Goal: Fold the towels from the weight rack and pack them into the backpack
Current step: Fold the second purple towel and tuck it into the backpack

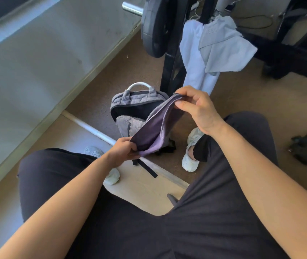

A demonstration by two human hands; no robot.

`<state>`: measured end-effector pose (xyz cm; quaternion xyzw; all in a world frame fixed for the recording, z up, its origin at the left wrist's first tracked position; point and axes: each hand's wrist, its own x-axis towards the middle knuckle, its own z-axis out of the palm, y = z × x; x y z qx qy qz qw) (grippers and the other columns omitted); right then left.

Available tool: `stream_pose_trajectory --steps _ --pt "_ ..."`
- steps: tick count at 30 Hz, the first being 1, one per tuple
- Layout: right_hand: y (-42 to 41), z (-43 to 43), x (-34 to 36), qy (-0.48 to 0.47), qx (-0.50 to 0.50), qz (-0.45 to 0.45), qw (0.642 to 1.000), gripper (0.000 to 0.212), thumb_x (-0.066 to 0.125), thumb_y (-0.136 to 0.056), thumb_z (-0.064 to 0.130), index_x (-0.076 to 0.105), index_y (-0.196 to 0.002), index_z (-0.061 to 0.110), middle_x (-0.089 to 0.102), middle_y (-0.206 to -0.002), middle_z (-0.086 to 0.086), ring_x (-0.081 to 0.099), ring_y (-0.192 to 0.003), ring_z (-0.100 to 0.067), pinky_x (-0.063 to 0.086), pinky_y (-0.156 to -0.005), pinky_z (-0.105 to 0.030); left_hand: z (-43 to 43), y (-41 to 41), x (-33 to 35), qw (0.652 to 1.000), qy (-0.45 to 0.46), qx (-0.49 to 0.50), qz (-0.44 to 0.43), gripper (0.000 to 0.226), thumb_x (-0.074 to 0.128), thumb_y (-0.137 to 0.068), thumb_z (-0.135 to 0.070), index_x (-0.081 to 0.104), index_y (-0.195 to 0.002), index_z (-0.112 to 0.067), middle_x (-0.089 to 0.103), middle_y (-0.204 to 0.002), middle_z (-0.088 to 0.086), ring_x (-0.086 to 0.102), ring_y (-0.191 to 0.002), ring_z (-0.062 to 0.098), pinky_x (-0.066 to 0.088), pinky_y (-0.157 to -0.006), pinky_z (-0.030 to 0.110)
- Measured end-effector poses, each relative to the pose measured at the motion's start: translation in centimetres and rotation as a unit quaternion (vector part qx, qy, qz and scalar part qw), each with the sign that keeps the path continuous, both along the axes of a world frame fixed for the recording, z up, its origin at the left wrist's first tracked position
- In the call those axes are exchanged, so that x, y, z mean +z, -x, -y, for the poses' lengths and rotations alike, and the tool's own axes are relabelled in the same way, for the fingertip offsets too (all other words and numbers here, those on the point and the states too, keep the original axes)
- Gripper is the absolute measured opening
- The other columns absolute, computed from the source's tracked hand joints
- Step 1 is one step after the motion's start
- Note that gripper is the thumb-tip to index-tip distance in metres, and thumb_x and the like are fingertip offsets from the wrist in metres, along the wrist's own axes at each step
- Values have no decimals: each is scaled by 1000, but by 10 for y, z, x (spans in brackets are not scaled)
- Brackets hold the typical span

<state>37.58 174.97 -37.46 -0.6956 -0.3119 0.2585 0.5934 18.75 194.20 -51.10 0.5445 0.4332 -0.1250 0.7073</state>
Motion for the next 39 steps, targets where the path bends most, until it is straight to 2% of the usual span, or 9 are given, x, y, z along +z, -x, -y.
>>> stream_pose_trajectory --steps 4,8,14,18,21,26,32,36,39 --pt "-1 1 -3 10 -22 32 999 8 64 -83 10 69 -89 12 61 -95 -12 59 -90 -21 50 -87 -42 -3 0 0 999 7 54 -4 50 38 -72 17 68 -111 7 66 -115 30 67 -109 56 54 -101 58" --pt "-4 2 -7 32 -94 53 994 15 62 -86 15 70 -92 4 65 -95 -12 62 -93 -28 52 -88 -48 -2 -1 3 999 -52 -14 6 62 31 -74 23 80 -96 -8 74 -102 24 73 -96 36 61 -92 46" --pt "-7 3 -2 -15 -143 -23 989 14 56 -94 4 69 -97 1 65 -100 -25 63 -89 -22 54 -80 -27 3 4 4 981 -163 -106 18 35 69 -81 13 81 -78 -20 77 -80 3 71 -77 18 61 -78 29" --pt "-7 4 -1 -65 -116 -79 988 20 51 -95 0 68 -91 10 67 -84 -3 64 -88 -18 54 -82 -28 5 1 2 968 -218 -115 45 44 83 -74 -5 68 -113 -21 68 -119 3 74 -93 21 65 -80 39" --pt "-7 2 0 -115 -100 -128 980 15 52 -89 3 67 -92 4 65 -86 -8 61 -88 -22 53 -81 -28 16 -3 5 941 -279 -171 82 58 91 -70 -12 59 -117 -21 51 -133 -2 61 -117 21 58 -95 43" --pt "-9 3 1 -160 -95 -186 965 15 51 -82 4 65 -88 4 64 -83 -8 60 -83 -20 51 -78 -28 28 -10 9 842 -445 -233 199 30 92 -74 -21 71 -95 -24 43 -157 2 44 -144 21 46 -110 43" --pt "-10 6 1 -178 -67 -209 959 17 49 -80 2 64 -87 3 63 -81 -7 58 -81 -20 49 -73 -26 30 -20 7 779 -548 -245 184 43 85 -84 -28 75 -126 -32 18 -171 14 26 -150 41 29 -113 43" --pt "-11 11 3 -191 -47 -231 953 22 48 -78 1 67 -86 5 61 -88 -11 55 -87 -25 47 -76 -30 22 -29 0 784 -536 -278 144 36 79 -86 -44 74 -121 -36 33 -166 7 28 -146 42 36 -110 59" --pt "-15 16 6 -195 -62 -240 949 24 47 -77 2 69 -79 10 63 -84 -8 56 -84 -22 46 -73 -29 17 -29 -5 768 -547 -304 133 33 68 -88 -56 75 -113 -37 56 -143 -3 42 -130 33 40 -94 50"
